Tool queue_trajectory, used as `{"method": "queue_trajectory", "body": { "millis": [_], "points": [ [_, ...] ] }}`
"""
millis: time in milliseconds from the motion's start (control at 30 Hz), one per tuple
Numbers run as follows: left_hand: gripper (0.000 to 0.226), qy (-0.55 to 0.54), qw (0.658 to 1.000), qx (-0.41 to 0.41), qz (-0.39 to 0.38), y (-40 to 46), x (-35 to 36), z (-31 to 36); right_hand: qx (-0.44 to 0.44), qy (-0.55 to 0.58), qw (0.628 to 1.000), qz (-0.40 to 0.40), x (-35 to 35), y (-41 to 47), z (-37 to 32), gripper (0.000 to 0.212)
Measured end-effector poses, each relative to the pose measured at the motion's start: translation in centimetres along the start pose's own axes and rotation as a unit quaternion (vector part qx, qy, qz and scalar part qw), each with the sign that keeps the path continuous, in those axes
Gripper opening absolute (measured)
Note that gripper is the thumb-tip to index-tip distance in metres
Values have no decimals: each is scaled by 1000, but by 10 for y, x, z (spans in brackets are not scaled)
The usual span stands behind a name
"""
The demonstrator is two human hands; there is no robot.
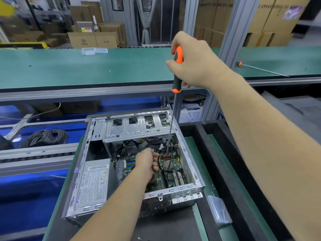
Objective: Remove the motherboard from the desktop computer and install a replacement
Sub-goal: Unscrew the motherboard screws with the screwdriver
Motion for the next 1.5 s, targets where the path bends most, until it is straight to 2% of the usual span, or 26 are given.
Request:
{"method": "queue_trajectory", "body": {
  "millis": [67, 133, 167, 200, 233, 267, 300, 333, 400, 533, 800, 1167, 1500],
  "points": [
    [21, 66, 995, 73, 22, -2, -22, 33, 2, 16, 1000, 21, 6, -3, 0, 24],
    [25, 60, 990, 121, 34, -6, -46, 69, -2, 34, 999, 31, 17, -6, -5, 24],
    [28, 83, 982, 158, 58, -10, -60, 86, -6, 39, 999, 32, 25, -8, -8, 23],
    [31, 159, 955, 228, 102, -15, -74, 104, -11, 43, 998, 33, 33, -10, -12, 23],
    [35, 279, 893, 316, 157, -23, -86, 119, -16, 48, 998, 34, 40, -12, -17, 22],
    [40, 397, 804, 391, 206, -32, -95, 127, -18, 56, 998, 34, 48, -13, -21, 21],
    [43, 483, 720, 434, 245, -38, -102, 130, -19, 67, 997, 33, 55, -15, -26, 20],
    [43, 537, 659, 458, 258, -41, -109, 127, -21, 78, 996, 30, 61, -16, -30, 20],
    [37, 606, 595, 463, 255, -34, -121, 114, -24, 91, 995, 22, 71, -17, -39, 20],
    [25, 656, 545, 459, 247, -23, -132, 90, -33, 101, 994, 4, 84, -21, -49, 19],
    [40, 601, 572, 485, 278, -26, -137, 87, -27, 131, 991, -9, 94, -24, -55, 17],
    [31, 603, 585, 466, 279, -19, -141, 88, -51, 116, 990, -59, 153, -46, -65, 20],
    [31, 598, 598, 459, 272, -18, -141, 88, -66, 101, 992, -42, 158, -39, -71, 20]
  ]
}}
Point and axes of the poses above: each hand's wrist, its own y-axis towards the middle knuckle, its own x-axis out of the palm, z = x × y, the point moved 6 cm from there along y, towards the middle knuckle, and after that the axes turned 6 degrees about z, right-handed, at the moved point
